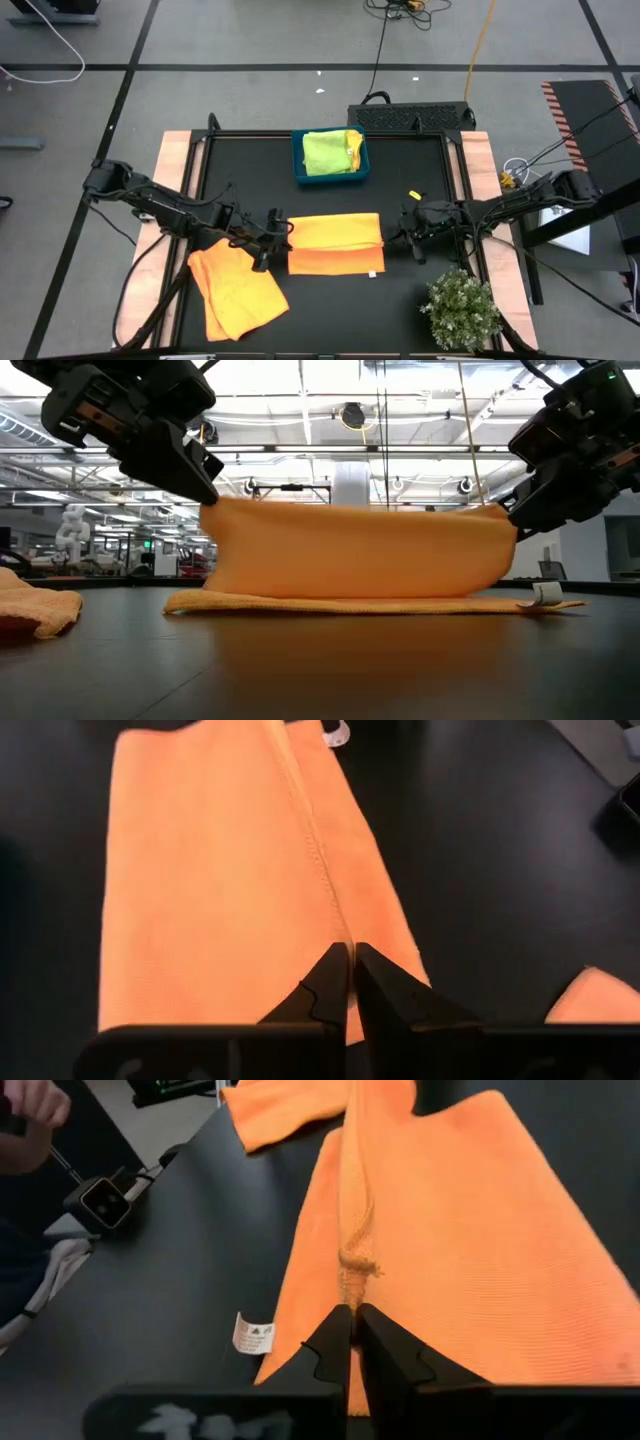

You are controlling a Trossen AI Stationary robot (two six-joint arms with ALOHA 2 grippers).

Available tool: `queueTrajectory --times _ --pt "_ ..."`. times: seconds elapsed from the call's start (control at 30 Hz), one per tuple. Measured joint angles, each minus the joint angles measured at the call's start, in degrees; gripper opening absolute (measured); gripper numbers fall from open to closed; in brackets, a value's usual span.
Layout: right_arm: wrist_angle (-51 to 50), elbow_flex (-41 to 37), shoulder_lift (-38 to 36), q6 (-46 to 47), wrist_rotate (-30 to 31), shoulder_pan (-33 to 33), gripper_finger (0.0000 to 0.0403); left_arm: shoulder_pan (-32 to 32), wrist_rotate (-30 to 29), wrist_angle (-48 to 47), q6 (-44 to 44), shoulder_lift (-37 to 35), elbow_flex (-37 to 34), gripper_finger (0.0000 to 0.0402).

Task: Fold microfiber towels
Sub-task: Fold the right orange microfiber towel

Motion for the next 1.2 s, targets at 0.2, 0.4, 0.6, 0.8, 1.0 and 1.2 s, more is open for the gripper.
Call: queueTrajectory --times 0.2,0.4,0.6,0.8,1.0,1.2 --pt "0.5 0.0 0.37 -0.26 0.18 0.95 0.0073 -0.53 1.79 0.07 -2.84 0.25 0.0 0.0055" --pt "3.99 0.0 0.37 -0.44 0.01 0.95 0.0112 -1.29 1.96 0.0 -3.51 0.25 0.0 0.0077" --pt "4.29 0.0 0.44 0.26 6.75 0.93 0.0118 -0.98 -1.42 0.07 -4.48 0.25 0.0 0.0077" --pt "4.32 0.0 2.3 4.73 10.57 -1.78 0.0121 0.31 -5.52 2.41 -4.19 0.25 0.0 0.0077" --pt "4.27 0.0 5.24 9.6 10.71 -8.06 0.0137 1.77 -5.58 6.32 -2.15 0.25 0.0 0.0077" --pt "4.3 0.03 8.46 12.62 10.43 -13.88 0.0154 3.53 -3.3 9.39 -3.36 0.22 0.0 0.0076"
